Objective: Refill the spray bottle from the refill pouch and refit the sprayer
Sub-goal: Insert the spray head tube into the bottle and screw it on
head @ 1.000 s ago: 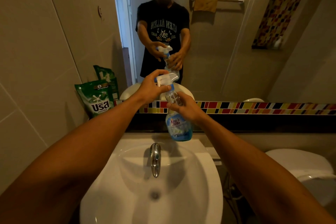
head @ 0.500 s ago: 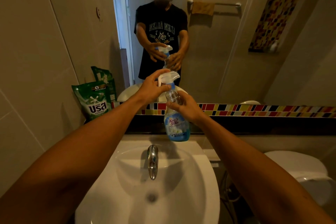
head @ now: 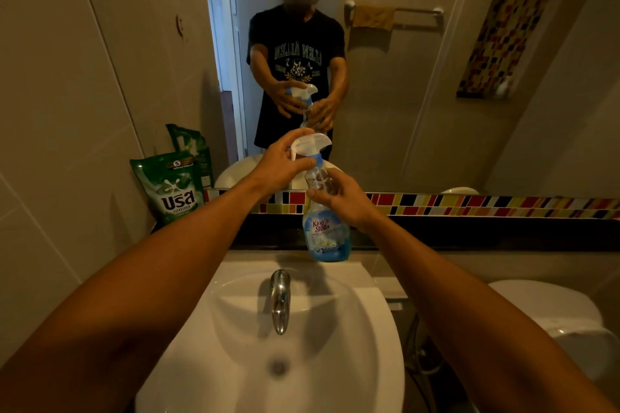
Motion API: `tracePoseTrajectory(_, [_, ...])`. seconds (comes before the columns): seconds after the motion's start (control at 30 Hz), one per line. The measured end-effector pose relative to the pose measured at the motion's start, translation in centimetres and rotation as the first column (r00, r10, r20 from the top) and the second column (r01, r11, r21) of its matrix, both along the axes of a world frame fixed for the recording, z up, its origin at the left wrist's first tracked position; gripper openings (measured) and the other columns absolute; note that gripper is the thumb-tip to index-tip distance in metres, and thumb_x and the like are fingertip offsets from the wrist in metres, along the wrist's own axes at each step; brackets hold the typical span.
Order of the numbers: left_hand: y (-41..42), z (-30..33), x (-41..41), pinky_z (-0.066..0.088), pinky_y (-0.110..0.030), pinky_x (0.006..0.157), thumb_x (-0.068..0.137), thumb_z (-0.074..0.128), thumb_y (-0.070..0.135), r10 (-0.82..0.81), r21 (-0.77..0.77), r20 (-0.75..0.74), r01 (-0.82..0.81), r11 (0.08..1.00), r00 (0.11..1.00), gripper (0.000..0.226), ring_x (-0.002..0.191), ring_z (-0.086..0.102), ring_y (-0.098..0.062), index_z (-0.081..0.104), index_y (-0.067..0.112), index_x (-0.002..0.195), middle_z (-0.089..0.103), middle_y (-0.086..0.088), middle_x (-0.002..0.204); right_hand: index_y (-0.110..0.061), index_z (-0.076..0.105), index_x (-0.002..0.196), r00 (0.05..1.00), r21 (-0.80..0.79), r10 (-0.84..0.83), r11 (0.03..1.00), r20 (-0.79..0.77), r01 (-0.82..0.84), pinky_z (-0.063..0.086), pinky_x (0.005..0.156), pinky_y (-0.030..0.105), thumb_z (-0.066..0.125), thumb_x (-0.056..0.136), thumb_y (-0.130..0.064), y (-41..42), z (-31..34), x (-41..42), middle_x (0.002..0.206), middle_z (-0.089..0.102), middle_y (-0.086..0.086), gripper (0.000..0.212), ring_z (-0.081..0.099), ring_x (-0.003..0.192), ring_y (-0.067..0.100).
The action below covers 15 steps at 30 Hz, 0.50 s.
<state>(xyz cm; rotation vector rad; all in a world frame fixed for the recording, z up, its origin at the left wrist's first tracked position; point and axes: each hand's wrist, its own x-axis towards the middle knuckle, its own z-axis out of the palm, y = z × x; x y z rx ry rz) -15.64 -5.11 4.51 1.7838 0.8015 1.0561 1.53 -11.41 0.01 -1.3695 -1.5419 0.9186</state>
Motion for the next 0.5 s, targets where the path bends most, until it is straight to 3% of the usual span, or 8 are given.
tracePoseTrajectory(0.13, [-0.11, 0.03, 0.35, 0.059, -0.023, 0.076, 0.086, 0.076, 0.012, 0.029, 0.022, 0.034, -0.029, 0.999, 0.999, 0.057, 0.108, 0.065, -0.018, 0.052, 0.022, 0.137, 0.06, -0.008, 0.127, -0.02, 0.057, 0.136, 1.0, 0.025, 0.009, 1.0, 0.013, -0.009, 0.059, 0.097, 0.05, 0.074, 0.094, -0.028, 0.23, 0.26, -0.18, 0.12, 0.074, 0.003, 0.046, 0.073, 0.108, 0.02])
tracePoseTrajectory(0.27, [0.35, -0.04, 0.33, 0.06, -0.037, 0.089, 0.087, 0.073, 0.007, 0.027, 0.033, 0.029, -0.028, 0.999, 0.999, 0.056, 0.115, 0.063, -0.024, 0.054, 0.022, 0.137, 0.059, -0.01, 0.131, -0.017, 0.057, 0.136, 1.0, 0.028, 0.01, 1.0, -0.004, -0.01, 0.06, 0.096, 0.045, 0.073, 0.096, -0.025, 0.35, 0.29, -0.19, 0.12, 0.073, 0.002, 0.044, 0.073, 0.106, 0.018])
tracePoseTrajectory(0.37, [0.6, -0.06, 0.09, 0.06, -0.042, 0.09, 0.087, 0.071, 0.004, 0.011, 0.002, 0.01, -0.011, 1.0, 1.0, 0.059, 0.117, 0.063, -0.025, 0.052, 0.024, 0.139, 0.057, -0.011, 0.134, -0.016, 0.058, 0.134, 1.0, 0.018, 0.01, 1.0, -0.021, -0.01, 0.06, 0.094, 0.042, 0.073, 0.096, -0.024, 0.34, 0.24, -0.13, 0.117, 0.073, 0.0, 0.041, 0.073, 0.104, 0.017])
tracePoseTrajectory(0.5, [0.36, -0.05, 0.14, 0.06, -0.025, 0.08, 0.086, 0.075, 0.014, 0.023, 0.002, 0.036, -0.023, 1.0, 0.999, 0.058, 0.109, 0.065, -0.019, 0.052, 0.024, 0.138, 0.06, -0.006, 0.128, -0.018, 0.057, 0.135, 1.0, 0.021, 0.026, 0.999, 0.002, -0.026, 0.06, 0.096, 0.044, 0.072, 0.096, -0.025, 0.48, 0.31, -0.22, 0.119, 0.072, 0.002, 0.043, 0.071, 0.106, 0.018])
